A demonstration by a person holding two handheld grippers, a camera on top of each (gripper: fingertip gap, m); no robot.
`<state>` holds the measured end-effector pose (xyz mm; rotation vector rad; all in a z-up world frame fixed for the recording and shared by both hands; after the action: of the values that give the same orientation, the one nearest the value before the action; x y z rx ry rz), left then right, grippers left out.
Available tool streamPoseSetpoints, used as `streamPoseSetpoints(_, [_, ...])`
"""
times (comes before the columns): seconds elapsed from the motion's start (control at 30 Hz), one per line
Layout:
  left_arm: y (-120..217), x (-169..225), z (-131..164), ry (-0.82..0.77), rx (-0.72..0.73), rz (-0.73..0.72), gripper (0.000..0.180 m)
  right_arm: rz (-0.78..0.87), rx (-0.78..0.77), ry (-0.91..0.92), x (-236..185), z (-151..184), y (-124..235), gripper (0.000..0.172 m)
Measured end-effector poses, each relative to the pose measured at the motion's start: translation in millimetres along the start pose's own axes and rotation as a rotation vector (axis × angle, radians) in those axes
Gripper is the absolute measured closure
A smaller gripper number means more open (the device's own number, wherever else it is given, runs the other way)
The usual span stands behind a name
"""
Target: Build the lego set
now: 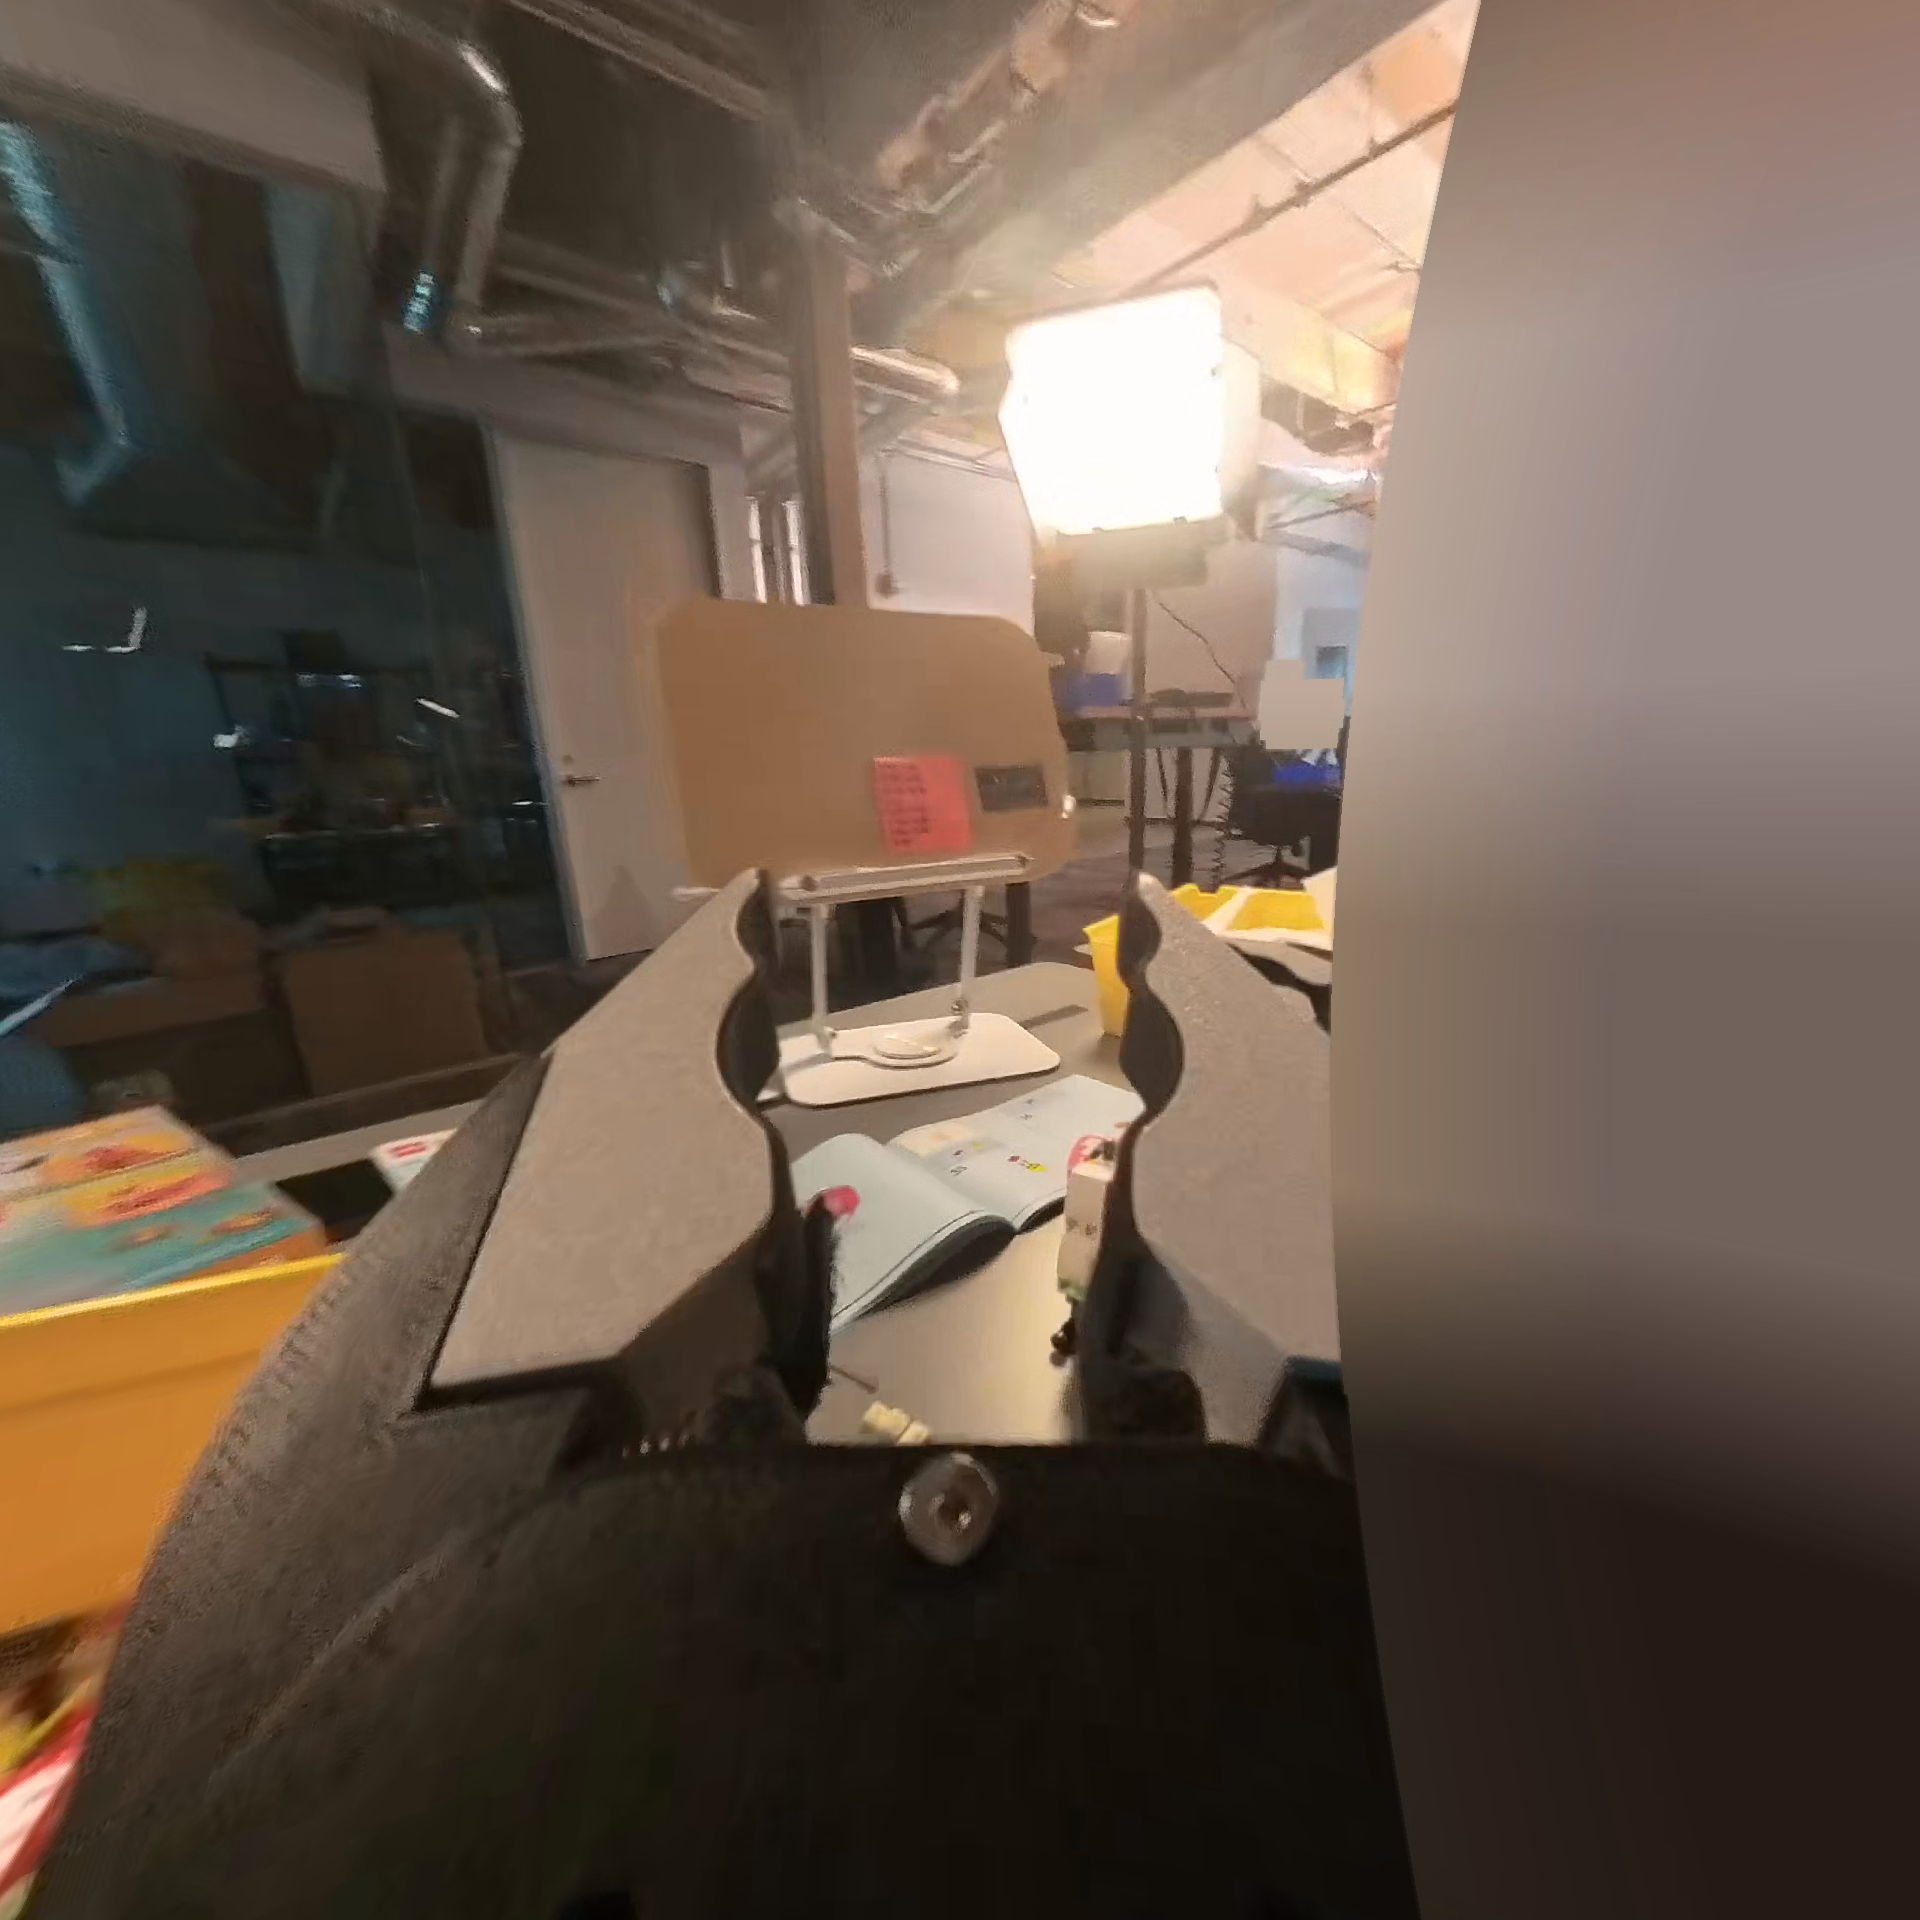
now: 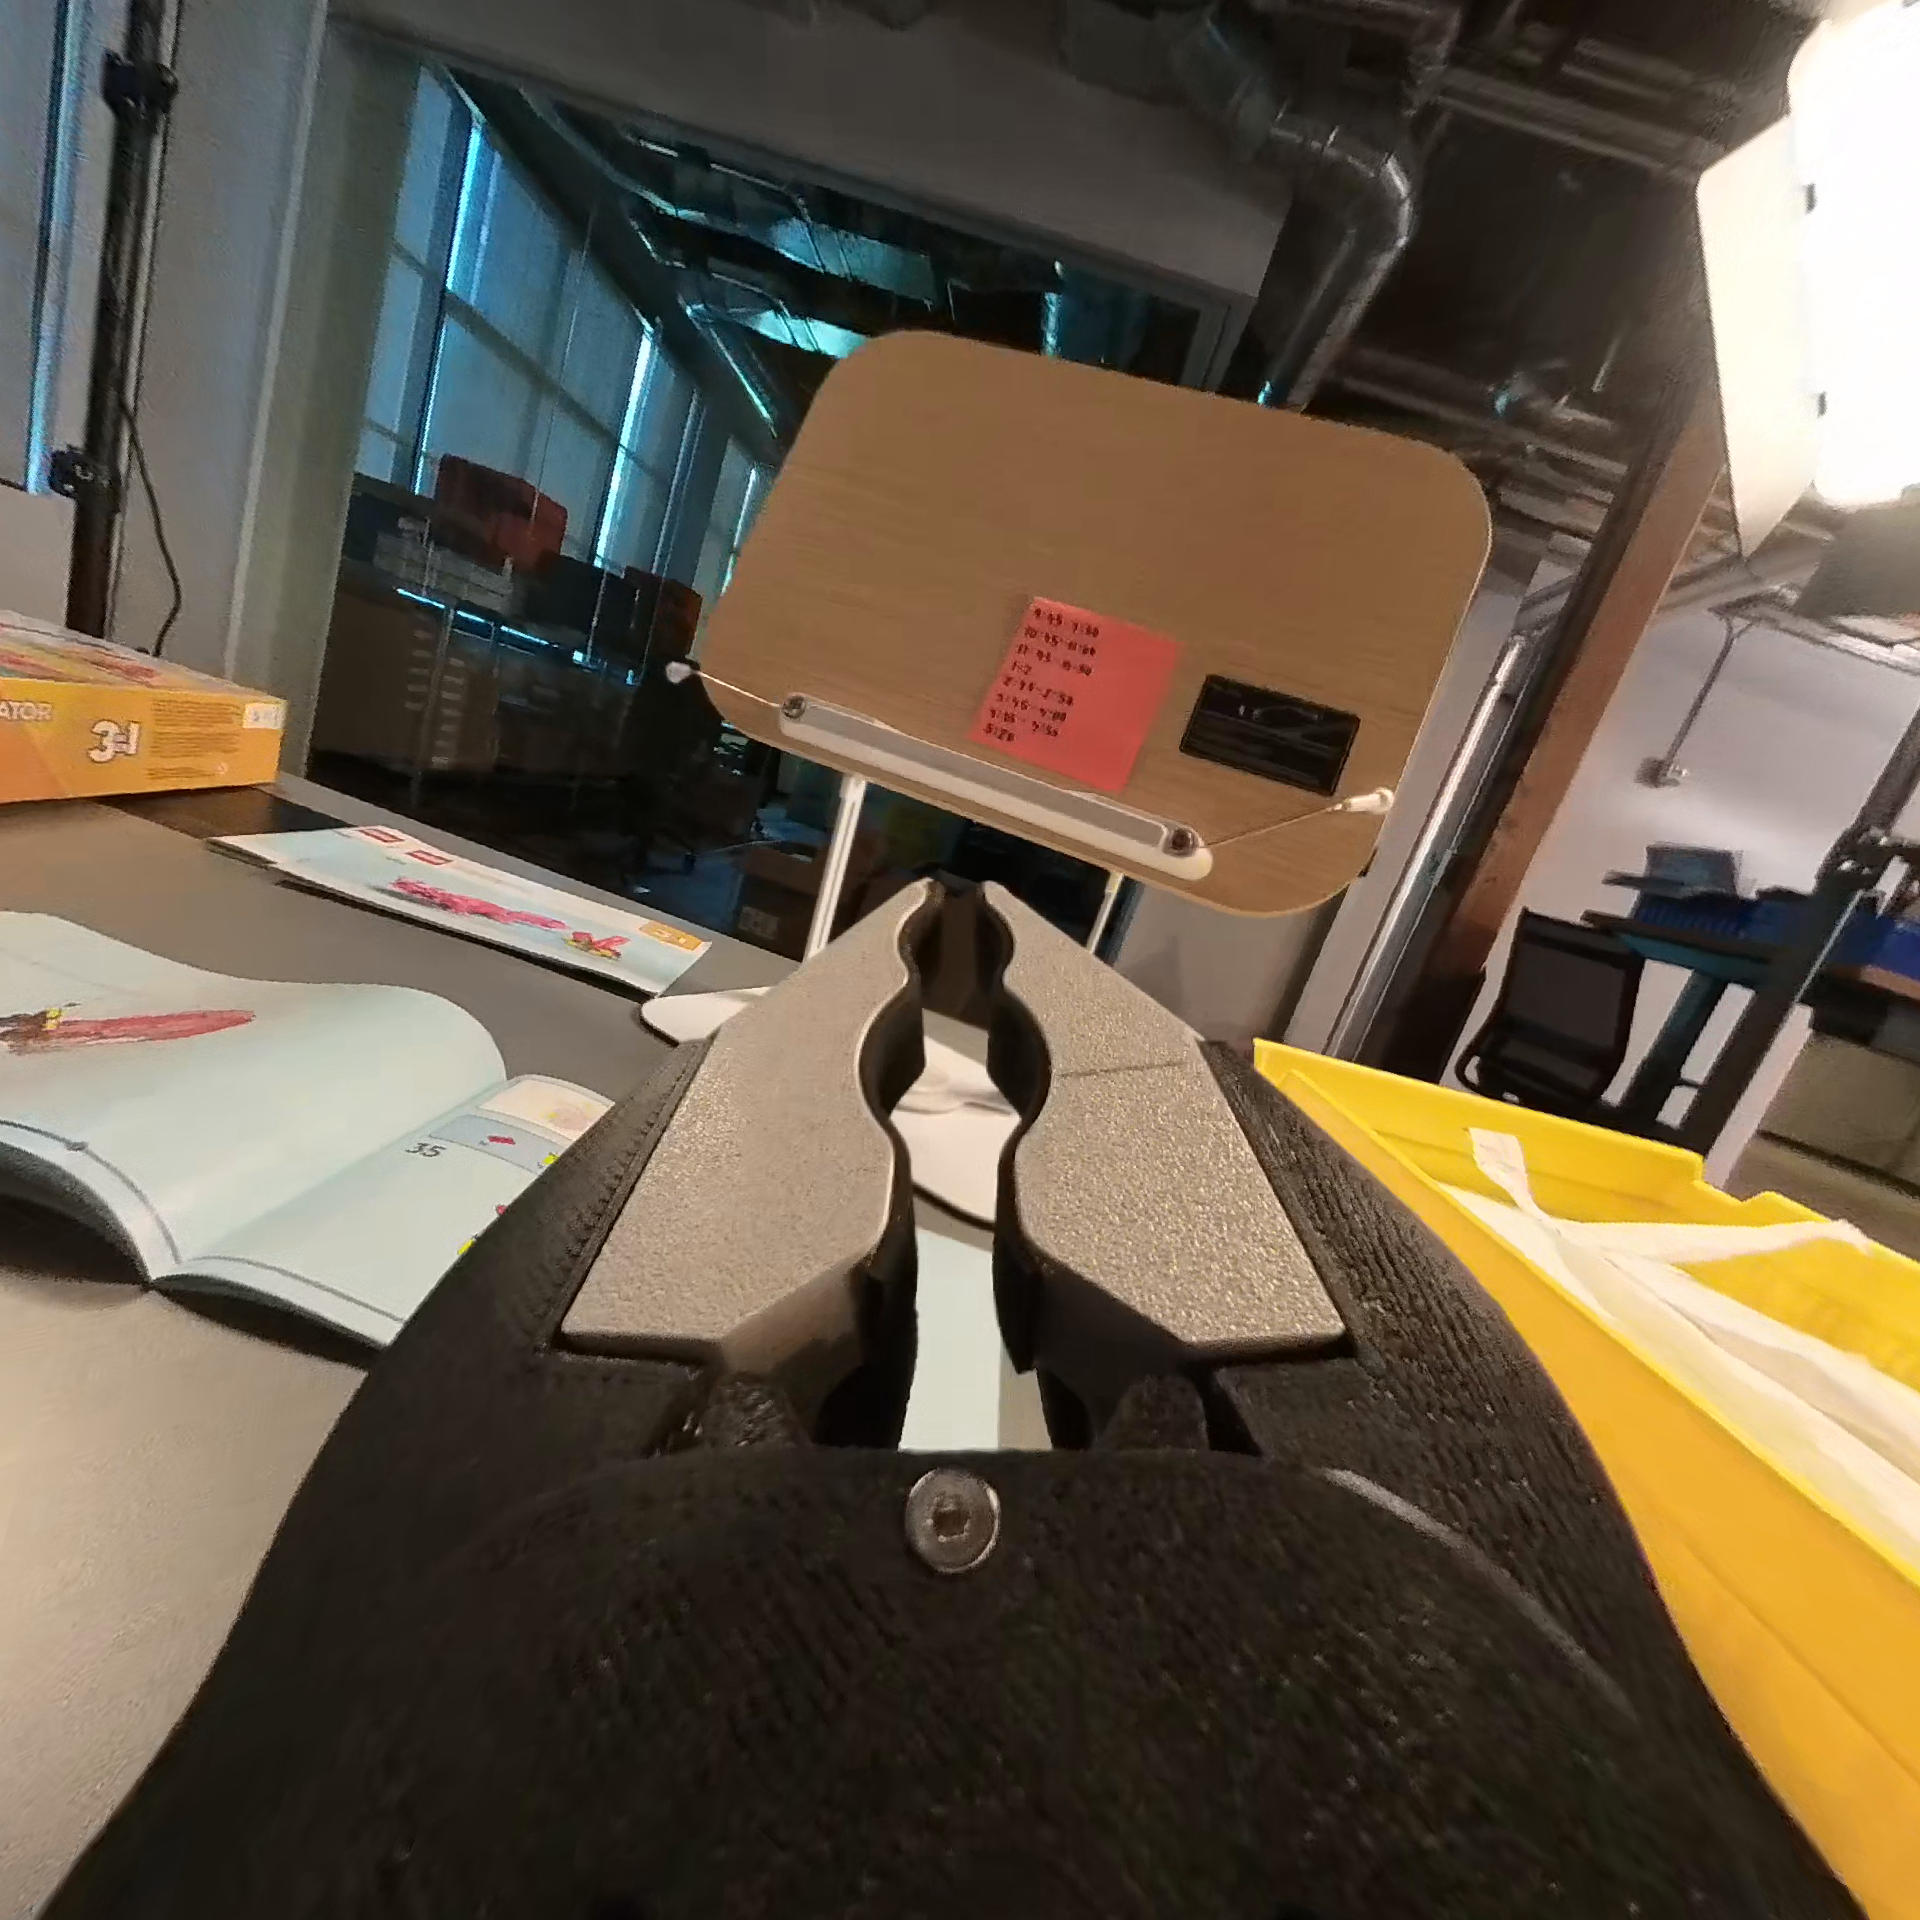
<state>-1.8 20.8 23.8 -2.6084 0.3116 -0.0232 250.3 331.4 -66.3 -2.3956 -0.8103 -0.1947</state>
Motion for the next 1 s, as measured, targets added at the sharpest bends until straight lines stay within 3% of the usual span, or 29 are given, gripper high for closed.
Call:
streamPoseSetpoints(0.2, [58, -74, -68, -0.087, -0.207, -0.280, 0.116, 0.026, -0.015, 0.075, -2, -3, 2, 0.171])
streamPoseSetpoints(0.27, [75, -104, -76, -0.106, -0.306, -0.305, 0.151, 0.028, -0.029, 0.084, -3, -2, 2, 0.171])
streamPoseSetpoints(0.43, [99, -171, -36, 0.181, -0.703, -0.346, 0.164, 0.036, -0.053, 0.127, -3, -4, 9, 0.171])
streamPoseSetpoints(0.53, [105, -194, -12, 0.187, -0.885, -0.339, 0.163, 0.085, -0.079, 0.129, 2, -3, 11, 0.171])
streamPoseSetpoints(0.73, [103, -213, 11, 0.276, -1.097, -0.251, 0.142, 0.226, -0.107, 0.122, 12, -7, 22, 0.171])
streamPoseSetpoints(0.9, [106, -220, 24, 0.434, -1.336, -0.156, 0.155, 0.207, -0.127, 0.145, 7, -5, 19, 0.171])
streamPoseSetpoints(1.0, [114, -225, 27, 0.412, -1.534, -0.157, 0.156, 0.206, -0.148, 0.142, 8, -1, 16, 0.171])
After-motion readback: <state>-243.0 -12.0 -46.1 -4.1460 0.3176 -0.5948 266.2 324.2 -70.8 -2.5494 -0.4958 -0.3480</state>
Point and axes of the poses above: each gripper's, where its closed fingertips meet, y back along the fingers, z out of its underside, x = y × z across the jaws, the point moved 8 cm from there along y, back along the fingers, and after that the axes turned 10 degrees about x, right-handed, at the moved point
